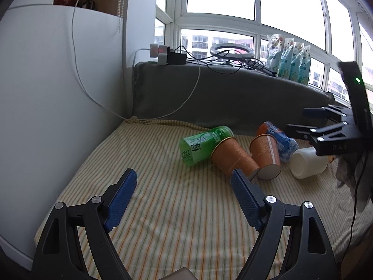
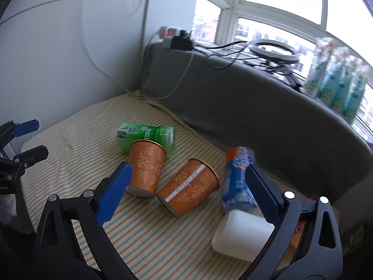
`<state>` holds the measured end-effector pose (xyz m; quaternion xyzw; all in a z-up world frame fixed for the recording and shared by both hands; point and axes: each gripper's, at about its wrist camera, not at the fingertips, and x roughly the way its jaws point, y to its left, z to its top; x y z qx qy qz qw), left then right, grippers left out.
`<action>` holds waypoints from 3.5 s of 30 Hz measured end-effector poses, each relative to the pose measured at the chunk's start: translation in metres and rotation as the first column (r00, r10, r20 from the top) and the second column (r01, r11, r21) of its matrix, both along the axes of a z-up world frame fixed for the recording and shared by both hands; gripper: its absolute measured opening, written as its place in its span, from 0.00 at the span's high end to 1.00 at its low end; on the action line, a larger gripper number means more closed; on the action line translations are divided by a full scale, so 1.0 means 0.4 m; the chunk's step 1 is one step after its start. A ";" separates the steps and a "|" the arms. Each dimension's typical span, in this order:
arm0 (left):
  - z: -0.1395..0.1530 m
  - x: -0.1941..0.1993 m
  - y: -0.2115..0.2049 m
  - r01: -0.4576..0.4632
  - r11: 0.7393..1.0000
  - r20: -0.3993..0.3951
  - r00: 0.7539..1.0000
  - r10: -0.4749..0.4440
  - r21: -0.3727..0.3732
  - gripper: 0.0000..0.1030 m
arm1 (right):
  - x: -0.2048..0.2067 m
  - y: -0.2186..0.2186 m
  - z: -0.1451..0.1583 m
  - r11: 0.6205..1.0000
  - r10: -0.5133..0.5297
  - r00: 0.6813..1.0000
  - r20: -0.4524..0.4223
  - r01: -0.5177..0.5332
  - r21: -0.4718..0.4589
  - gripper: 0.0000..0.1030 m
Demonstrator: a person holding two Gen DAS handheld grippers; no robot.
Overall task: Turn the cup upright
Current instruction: 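Move the right tool down and close it on the green tea cup, then lift the green tea cup with the right tool and rotate it, then lay the green tea cup on the bed and open the right tool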
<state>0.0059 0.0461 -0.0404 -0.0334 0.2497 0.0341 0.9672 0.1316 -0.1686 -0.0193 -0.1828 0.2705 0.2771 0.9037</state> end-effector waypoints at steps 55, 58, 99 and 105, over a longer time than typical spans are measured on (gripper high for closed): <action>-0.051 -0.015 0.175 -0.122 0.983 -0.087 0.990 0.111 -0.137 0.20 | 0.295 0.616 -0.305 0.387 0.416 0.759 -0.501 -0.646 -0.658 0.34; -0.054 -0.016 0.181 -0.134 0.981 -0.091 0.988 0.122 -0.139 0.20 | 0.306 0.630 -0.293 0.427 0.415 0.766 -0.490 -0.640 -0.639 0.37; 0.002 -0.026 -0.084 0.252 0.955 -0.153 0.949 -0.276 -0.156 0.20 | 0.054 -0.091 -0.250 0.875 -0.083 0.647 -0.758 0.411 0.255 0.38; 0.000 0.003 -0.135 0.304 0.933 -0.195 0.920 -0.340 -0.192 0.20 | 0.044 -0.129 -0.261 0.868 -0.118 0.659 -0.743 0.432 0.245 0.27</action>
